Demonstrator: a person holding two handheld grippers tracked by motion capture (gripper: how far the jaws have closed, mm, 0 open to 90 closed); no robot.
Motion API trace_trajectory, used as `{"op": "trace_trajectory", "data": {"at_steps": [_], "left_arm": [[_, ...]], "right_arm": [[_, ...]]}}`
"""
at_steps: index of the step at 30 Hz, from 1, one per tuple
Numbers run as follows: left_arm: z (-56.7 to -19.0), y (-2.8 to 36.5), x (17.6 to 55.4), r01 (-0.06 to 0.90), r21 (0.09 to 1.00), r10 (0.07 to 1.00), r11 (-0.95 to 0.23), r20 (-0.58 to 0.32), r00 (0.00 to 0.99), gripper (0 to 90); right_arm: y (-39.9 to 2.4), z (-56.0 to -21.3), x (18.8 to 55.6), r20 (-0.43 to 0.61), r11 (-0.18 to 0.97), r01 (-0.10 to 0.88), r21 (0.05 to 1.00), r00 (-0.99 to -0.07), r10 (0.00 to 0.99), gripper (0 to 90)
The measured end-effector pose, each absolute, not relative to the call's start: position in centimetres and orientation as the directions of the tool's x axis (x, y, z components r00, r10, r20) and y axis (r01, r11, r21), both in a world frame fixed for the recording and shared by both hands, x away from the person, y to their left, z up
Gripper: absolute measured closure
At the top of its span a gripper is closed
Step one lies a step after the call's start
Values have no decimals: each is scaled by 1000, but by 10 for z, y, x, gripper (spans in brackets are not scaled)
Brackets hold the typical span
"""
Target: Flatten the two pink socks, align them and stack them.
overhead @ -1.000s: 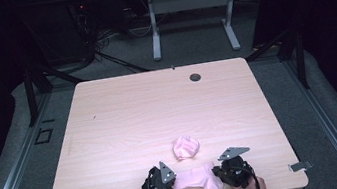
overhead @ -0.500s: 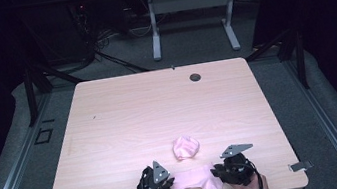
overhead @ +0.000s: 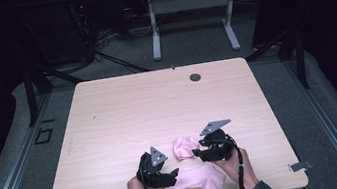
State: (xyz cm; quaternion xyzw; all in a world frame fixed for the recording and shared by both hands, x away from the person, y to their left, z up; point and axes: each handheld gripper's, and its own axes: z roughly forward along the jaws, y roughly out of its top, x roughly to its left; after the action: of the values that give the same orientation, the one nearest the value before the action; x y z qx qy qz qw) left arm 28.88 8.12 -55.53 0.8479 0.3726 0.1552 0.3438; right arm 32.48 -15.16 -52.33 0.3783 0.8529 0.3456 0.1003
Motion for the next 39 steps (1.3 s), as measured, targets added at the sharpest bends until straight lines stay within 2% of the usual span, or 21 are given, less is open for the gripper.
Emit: {"op": "trace_trajectory", "data": {"at_steps": [4, 7, 11, 14, 19, 24, 31, 34, 36, 38, 39], "left_arm": [[-557, 84, 294, 535, 699, 749, -474, 0, 662, 147], [-558, 84, 296, 538, 697, 750, -474, 0, 661, 145], [-560, 83, 299, 536, 696, 747, -478, 0, 665, 188], [-562, 82, 301, 538, 697, 743, -474, -11, 669, 286], [-563, 80, 302, 528, 704, 734, -476, -14, 679, 322], [-564, 78, 303, 523, 714, 735, -465, -18, 678, 332], [-562, 74, 313, 530, 744, 737, -407, -76, 672, 354], [-561, 70, 323, 538, 762, 730, -361, -128, 671, 403], [-560, 68, 325, 533, 766, 726, -360, -129, 675, 422], [-561, 65, 328, 528, 775, 729, -348, -130, 672, 484], [-561, 64, 328, 529, 778, 738, -339, -129, 663, 546]], "right_arm": [[-139, -534, 341, 93, 509, 604, 614, -695, 713, 478], [-135, -541, 347, 76, 538, 609, 582, -700, 710, 490], [-129, -552, 349, 62, 553, 607, 571, -703, 708, 702], [-131, -556, 351, 84, 552, 612, 567, -710, 699, 844], [-136, -550, 349, 120, 508, 626, 591, -692, 712, 859], [-142, -528, 345, 155, 454, 616, 644, -686, 711, 861], [-141, -504, 339, 187, 416, 599, 685, -696, 694, 861], [-139, -495, 335, 191, 410, 586, 699, -705, 683, 861], [-138, -493, 334, 191, 408, 581, 704, -709, 679, 861], [-138, -489, 332, 196, 401, 577, 711, -711, 676, 861], [-138, -487, 332, 197, 400, 573, 716, -714, 672, 860]]}}
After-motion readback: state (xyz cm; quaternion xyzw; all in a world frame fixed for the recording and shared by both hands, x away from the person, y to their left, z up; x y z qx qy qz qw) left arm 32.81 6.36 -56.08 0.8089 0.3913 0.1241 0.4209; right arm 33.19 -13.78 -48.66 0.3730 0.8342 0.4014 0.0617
